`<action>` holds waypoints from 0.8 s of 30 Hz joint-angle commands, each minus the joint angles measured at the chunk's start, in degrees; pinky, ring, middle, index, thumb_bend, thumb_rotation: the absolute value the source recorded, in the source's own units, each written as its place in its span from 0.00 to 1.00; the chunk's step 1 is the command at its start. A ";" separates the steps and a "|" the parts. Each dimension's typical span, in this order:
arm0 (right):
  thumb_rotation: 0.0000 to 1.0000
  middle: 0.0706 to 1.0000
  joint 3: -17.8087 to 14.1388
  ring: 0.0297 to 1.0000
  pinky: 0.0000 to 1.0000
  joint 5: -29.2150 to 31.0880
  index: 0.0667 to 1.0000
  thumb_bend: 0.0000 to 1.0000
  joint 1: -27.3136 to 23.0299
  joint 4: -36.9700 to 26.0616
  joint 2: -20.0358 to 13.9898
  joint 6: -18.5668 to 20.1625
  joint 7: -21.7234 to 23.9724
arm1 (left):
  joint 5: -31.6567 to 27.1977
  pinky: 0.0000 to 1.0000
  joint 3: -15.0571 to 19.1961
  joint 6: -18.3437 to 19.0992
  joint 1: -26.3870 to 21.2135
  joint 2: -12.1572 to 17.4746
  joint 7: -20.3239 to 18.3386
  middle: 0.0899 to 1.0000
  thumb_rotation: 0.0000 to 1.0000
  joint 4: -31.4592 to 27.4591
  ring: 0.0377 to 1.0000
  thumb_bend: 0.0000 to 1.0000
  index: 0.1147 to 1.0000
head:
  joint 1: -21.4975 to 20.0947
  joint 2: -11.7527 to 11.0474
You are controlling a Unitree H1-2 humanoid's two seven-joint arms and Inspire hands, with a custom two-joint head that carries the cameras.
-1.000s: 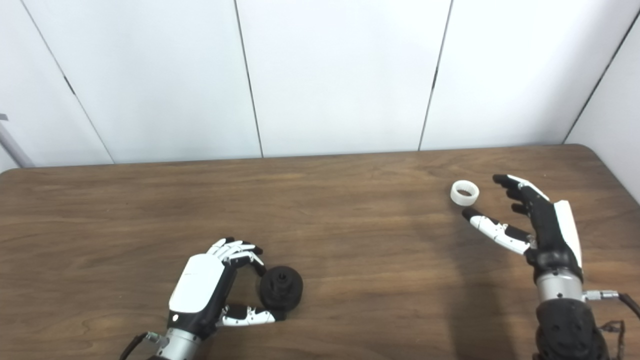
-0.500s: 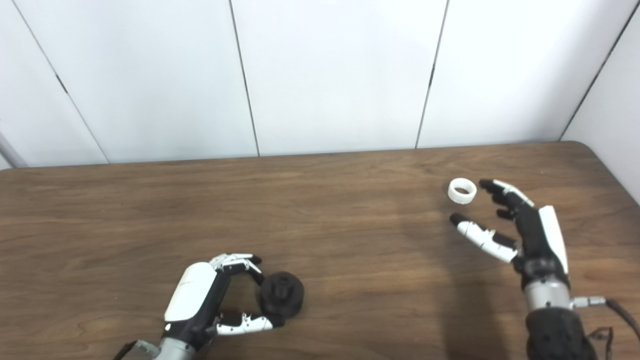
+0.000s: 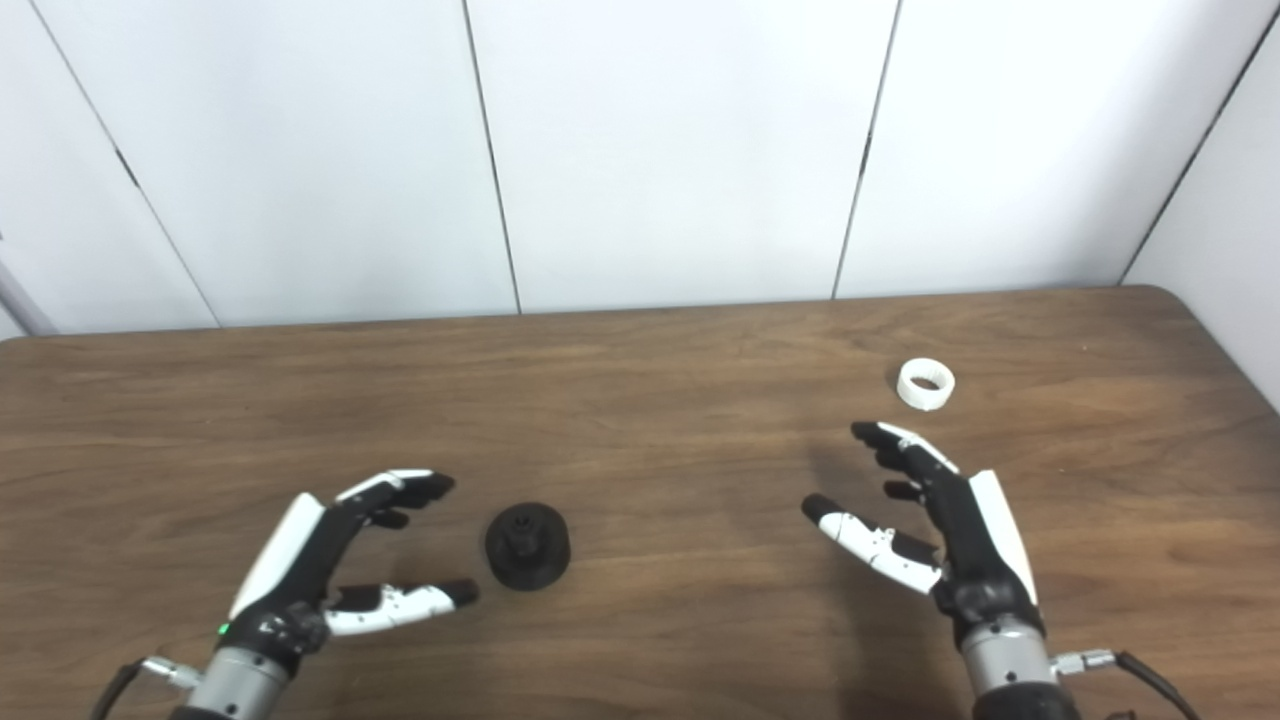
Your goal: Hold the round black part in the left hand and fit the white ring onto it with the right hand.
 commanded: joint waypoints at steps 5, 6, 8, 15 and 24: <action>0.47 0.83 1.10 0.84 0.77 -1.19 0.80 0.51 0.36 -2.63 0.41 -2.06 0.21 | -5.31 0.88 2.91 -2.04 0.43 0.80 0.82 0.79 0.33 -2.08 0.82 0.90 0.81 | 0.27 -0.05; 0.48 0.83 1.12 0.83 0.77 -1.07 0.80 0.52 0.49 -2.59 0.40 -2.10 0.29 | -6.42 0.89 3.37 -2.61 0.77 0.41 1.21 0.79 0.33 -1.77 0.82 0.90 0.81 | 0.40 -0.09; 0.50 0.84 1.04 0.83 0.78 -0.60 0.81 0.51 0.75 -2.74 0.47 -1.98 0.50 | -8.98 0.88 4.32 -3.38 1.56 -1.00 2.12 0.82 0.37 -1.19 0.84 0.86 0.85 | 0.59 -0.09; 0.68 0.85 0.60 0.86 0.83 2.26 0.84 0.47 1.45 -3.22 1.90 -1.96 1.12 | -25.01 0.99 8.34 -3.10 3.28 -5.05 1.40 0.99 0.96 1.13 0.99 0.65 1.00 | 0.22 0.11; 0.89 0.95 -1.21 0.96 0.91 13.37 0.93 0.47 3.11 -2.17 5.14 -5.27 2.13 | -34.10 1.00 10.79 -7.91 6.65 -6.18 0.38 1.00 1.00 5.20 1.00 0.70 1.00 | -0.16 0.89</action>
